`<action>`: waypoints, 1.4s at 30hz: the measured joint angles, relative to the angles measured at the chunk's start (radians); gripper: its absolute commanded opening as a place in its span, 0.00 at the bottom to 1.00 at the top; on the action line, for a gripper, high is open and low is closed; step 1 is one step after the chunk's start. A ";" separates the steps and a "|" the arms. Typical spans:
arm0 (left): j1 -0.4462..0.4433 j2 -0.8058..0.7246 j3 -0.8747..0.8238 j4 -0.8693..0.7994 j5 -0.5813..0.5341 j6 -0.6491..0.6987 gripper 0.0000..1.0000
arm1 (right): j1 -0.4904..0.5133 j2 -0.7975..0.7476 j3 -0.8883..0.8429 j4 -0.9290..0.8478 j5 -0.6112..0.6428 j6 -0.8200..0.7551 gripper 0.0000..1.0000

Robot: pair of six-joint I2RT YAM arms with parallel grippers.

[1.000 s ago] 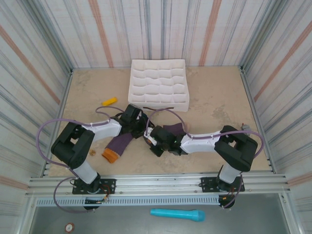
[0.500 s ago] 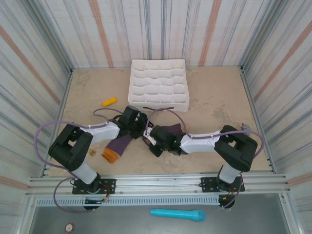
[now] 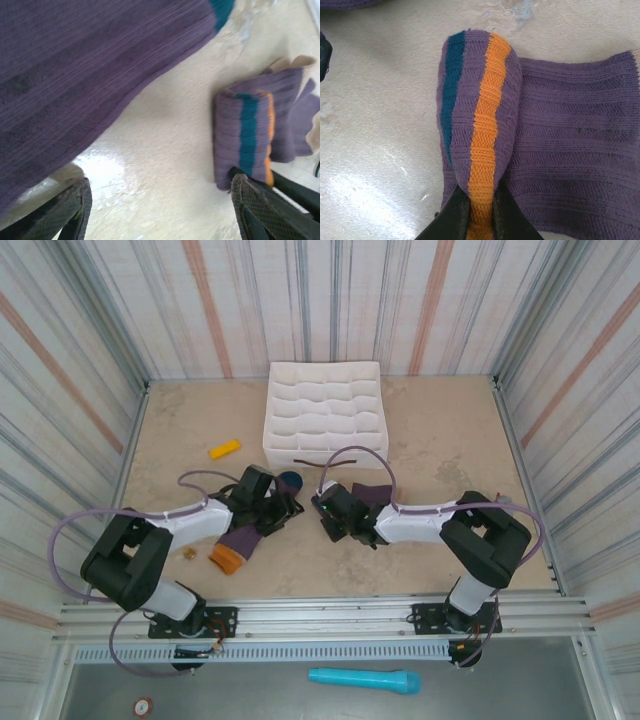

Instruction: Roll the socks

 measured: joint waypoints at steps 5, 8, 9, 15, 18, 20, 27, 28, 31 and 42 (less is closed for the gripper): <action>0.004 -0.002 -0.010 0.023 0.019 0.000 0.74 | 0.000 0.000 -0.003 0.001 0.010 0.013 0.00; 0.004 -0.008 -0.010 0.012 0.024 0.000 0.74 | -0.011 -0.009 -0.017 0.019 -0.019 0.013 0.00; 0.004 -0.010 -0.010 0.008 0.024 0.000 0.74 | -0.022 -0.014 -0.026 0.030 -0.043 0.014 0.00; 0.003 -0.052 -0.010 -0.016 0.024 0.000 0.74 | -0.138 -0.044 -0.076 0.095 -0.298 0.040 0.00; -0.003 -0.059 -0.010 -0.011 0.021 0.000 0.71 | -0.221 -0.043 -0.098 0.128 -0.470 0.085 0.00; -0.017 -0.059 -0.010 0.000 0.019 0.000 0.70 | -0.287 -0.032 -0.127 0.174 -0.611 0.133 0.00; -0.063 0.013 0.008 0.077 0.006 0.000 0.66 | -0.413 0.027 -0.152 0.237 -0.899 0.270 0.00; -0.064 0.037 0.014 0.093 0.006 0.000 0.66 | -0.427 0.030 -0.161 0.245 -0.923 0.288 0.00; -0.078 0.096 0.037 0.140 0.009 0.000 0.65 | -0.461 0.038 -0.186 0.264 -0.982 0.338 0.00; -0.147 0.246 0.149 0.232 0.008 -0.005 0.54 | -0.509 0.107 -0.197 0.351 -1.098 0.433 0.00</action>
